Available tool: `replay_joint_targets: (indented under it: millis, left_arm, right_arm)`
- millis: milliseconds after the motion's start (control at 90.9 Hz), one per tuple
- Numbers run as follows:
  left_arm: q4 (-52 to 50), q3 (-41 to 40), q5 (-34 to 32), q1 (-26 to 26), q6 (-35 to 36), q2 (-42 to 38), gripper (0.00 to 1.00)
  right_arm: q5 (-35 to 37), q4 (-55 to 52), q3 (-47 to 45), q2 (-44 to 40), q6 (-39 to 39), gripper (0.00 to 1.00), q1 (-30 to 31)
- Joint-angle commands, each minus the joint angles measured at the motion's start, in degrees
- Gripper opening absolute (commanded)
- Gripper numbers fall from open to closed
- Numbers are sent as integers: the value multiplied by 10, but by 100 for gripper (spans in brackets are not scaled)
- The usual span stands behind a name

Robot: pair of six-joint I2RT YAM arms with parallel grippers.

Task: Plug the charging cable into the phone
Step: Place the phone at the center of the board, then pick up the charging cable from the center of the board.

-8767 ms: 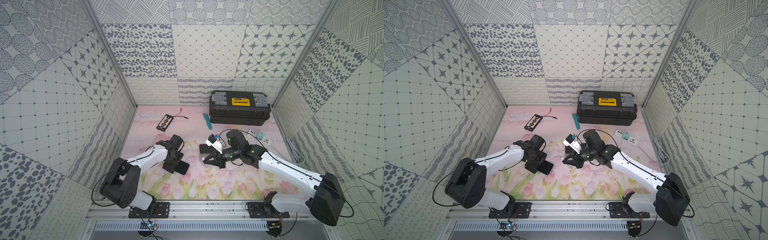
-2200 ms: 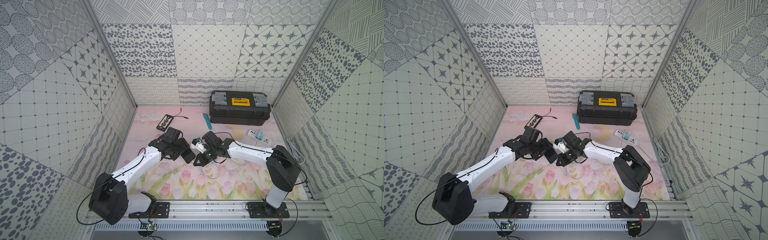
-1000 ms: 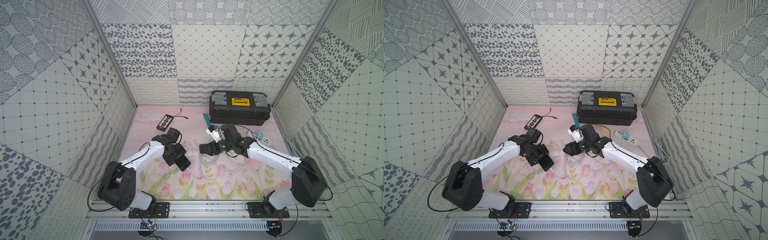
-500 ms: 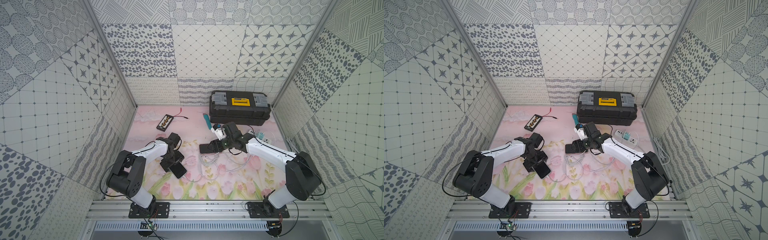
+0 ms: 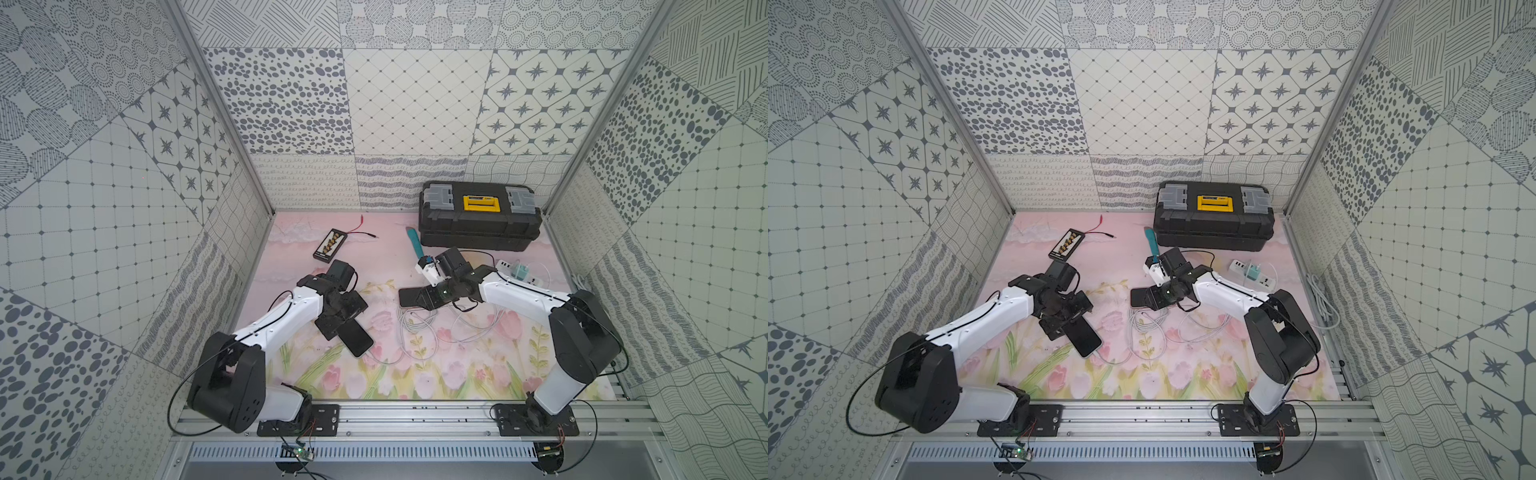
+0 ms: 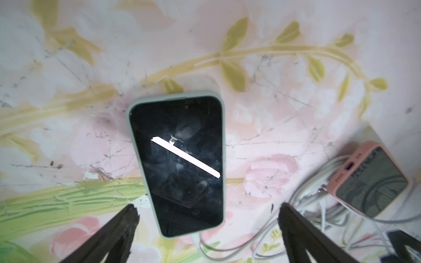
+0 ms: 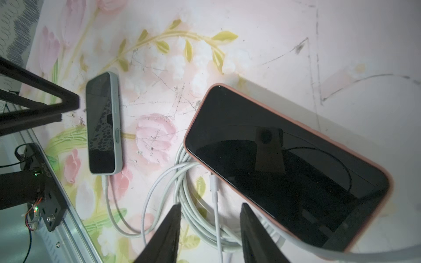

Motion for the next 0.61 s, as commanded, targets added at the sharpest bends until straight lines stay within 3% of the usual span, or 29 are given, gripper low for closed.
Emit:
replay_joint_targets:
  millis: [0,352,594]
  left_arm:
    - [22,-26,17,4,2,-95,97]
    - [129,-79,110,-10,-22,-111,88]
    - [158,-82,115,-30,-33,-88,87]
  right_arm:
    - [-1,-6,14,29,-11,38,9]
    - [21,-6,-8,41,-10,33,17]
    - [8,-5,-32,41,-5,26,23]
